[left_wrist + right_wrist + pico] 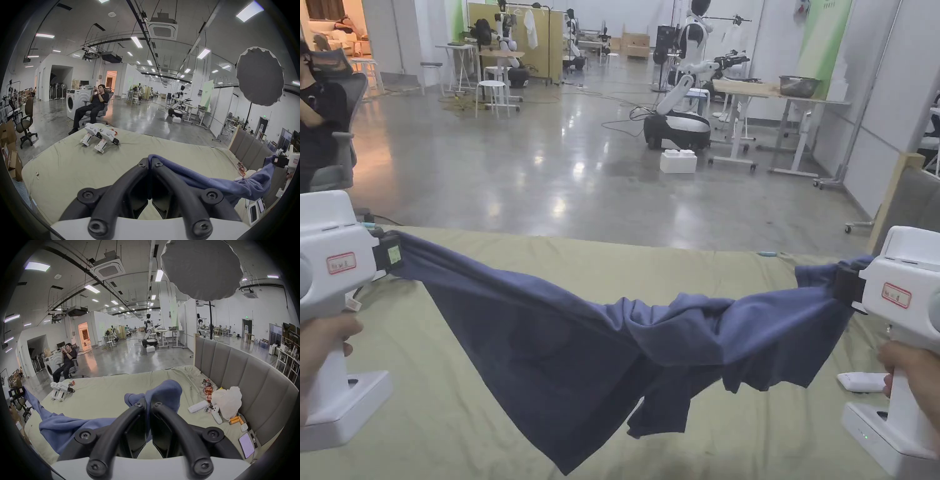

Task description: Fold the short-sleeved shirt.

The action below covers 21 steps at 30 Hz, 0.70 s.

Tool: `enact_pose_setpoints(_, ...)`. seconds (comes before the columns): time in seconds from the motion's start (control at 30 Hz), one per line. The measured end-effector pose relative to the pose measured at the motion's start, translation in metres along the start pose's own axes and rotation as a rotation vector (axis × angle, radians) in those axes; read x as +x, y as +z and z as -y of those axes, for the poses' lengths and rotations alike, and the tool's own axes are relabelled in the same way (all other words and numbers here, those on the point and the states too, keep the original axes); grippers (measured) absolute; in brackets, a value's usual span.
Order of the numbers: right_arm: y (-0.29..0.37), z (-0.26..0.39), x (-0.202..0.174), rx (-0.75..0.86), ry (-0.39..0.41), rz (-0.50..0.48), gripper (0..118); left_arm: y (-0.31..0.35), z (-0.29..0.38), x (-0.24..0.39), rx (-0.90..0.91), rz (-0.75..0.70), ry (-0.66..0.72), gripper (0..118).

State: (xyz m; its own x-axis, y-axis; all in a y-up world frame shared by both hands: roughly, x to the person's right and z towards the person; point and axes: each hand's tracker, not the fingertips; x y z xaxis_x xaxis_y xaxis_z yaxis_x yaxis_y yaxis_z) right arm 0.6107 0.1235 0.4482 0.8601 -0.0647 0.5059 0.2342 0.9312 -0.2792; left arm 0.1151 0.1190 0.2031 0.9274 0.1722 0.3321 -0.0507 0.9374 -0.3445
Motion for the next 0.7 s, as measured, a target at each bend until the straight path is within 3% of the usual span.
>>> enact_pose_setpoints(0.3, -0.044, -0.024, -0.026, 0.009, 0.080, 0.037, 1, -0.048, -0.025, 0.006, -0.012, -0.028, -0.077, 0)
enact_pose_setpoints(0.53, -0.094, -0.035, -0.041, 0.005, 0.078, 0.018, 1, -0.096, -0.042, 0.005, -0.040, -0.057, -0.124, 0)
enact_pose_setpoints(0.7, -0.121, -0.006, -0.041, -0.052, 0.081, 0.008, 1, -0.114, -0.008, -0.007, -0.106, -0.076, -0.145, 0)
